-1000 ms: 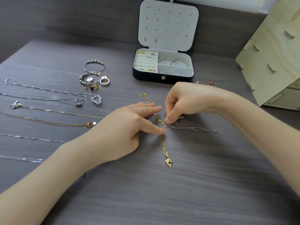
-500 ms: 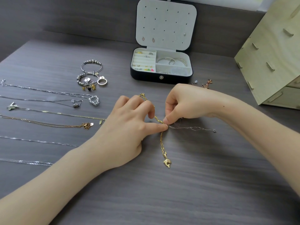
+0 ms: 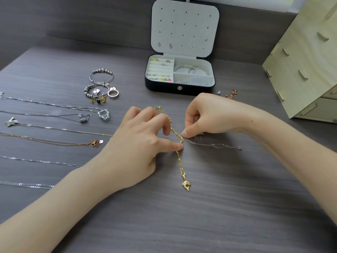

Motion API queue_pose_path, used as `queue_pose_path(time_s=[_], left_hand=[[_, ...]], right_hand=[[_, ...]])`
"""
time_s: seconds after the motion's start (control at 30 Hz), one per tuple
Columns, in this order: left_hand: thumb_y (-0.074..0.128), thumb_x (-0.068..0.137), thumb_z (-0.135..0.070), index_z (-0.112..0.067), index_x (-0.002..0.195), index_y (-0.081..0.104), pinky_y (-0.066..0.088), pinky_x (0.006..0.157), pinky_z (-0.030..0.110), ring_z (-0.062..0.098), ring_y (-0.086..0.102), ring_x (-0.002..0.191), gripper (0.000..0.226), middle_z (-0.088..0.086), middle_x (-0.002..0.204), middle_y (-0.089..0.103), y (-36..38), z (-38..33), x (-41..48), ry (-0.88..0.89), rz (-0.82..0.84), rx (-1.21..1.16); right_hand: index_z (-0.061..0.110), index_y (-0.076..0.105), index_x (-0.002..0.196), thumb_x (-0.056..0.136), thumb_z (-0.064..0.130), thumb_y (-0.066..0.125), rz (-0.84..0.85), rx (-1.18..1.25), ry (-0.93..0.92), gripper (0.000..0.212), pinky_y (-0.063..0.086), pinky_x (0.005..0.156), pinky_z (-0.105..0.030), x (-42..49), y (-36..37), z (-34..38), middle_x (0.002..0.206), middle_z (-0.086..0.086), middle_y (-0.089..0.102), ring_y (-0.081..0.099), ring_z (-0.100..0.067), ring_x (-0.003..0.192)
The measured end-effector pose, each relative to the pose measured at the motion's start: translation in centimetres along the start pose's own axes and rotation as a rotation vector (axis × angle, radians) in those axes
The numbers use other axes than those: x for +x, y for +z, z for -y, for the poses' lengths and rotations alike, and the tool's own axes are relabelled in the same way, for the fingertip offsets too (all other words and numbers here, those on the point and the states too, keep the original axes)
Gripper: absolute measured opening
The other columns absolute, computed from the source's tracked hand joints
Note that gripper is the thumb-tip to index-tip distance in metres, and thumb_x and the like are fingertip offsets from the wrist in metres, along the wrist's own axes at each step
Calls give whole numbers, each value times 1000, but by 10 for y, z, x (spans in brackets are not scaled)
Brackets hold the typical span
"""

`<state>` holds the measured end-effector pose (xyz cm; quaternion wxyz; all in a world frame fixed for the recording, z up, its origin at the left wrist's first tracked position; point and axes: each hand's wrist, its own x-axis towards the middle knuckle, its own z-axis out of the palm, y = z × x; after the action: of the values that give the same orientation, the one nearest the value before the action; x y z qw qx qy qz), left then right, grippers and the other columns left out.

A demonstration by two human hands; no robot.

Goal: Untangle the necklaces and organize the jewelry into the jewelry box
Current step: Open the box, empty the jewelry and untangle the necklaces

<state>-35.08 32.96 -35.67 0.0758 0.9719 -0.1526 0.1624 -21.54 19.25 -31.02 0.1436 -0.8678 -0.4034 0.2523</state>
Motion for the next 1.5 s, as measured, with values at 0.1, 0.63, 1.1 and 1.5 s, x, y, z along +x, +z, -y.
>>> queue_pose_path(time_s=[0.1,0.63,1.1,1.5], left_hand=[[24,63,-11,-34,99,73,22,71,32,22,41,87,65,4,94,60,-1,-1,0,-2,6,7],[22,61,-9,-26,99,69,24,71,34,27,46,81,63,8,91,57,3,-10,5,-52,7,114],[22,62,-9,-37,94,74,18,70,30,20,40,85,67,2,92,59,1,-2,2,-33,8,-53],[22,61,-6,-30,95,72,22,69,31,20,42,81,65,-1,90,58,0,-5,4,-45,-13,-74]], right_hand=[[19,67,64,76,27,76,-14,-7,-23,17,36,45,-12,-1,0,-2,57,6,61,45,0,46],[19,67,70,75,30,76,44,-17,-58,15,45,59,-28,2,-3,-4,66,3,64,51,-7,57],[17,66,63,71,25,80,69,75,11,18,39,56,-22,9,-8,-5,60,6,62,50,-7,56],[19,67,66,70,37,79,65,92,-55,23,39,57,-24,4,-6,-11,58,7,61,48,-5,54]])
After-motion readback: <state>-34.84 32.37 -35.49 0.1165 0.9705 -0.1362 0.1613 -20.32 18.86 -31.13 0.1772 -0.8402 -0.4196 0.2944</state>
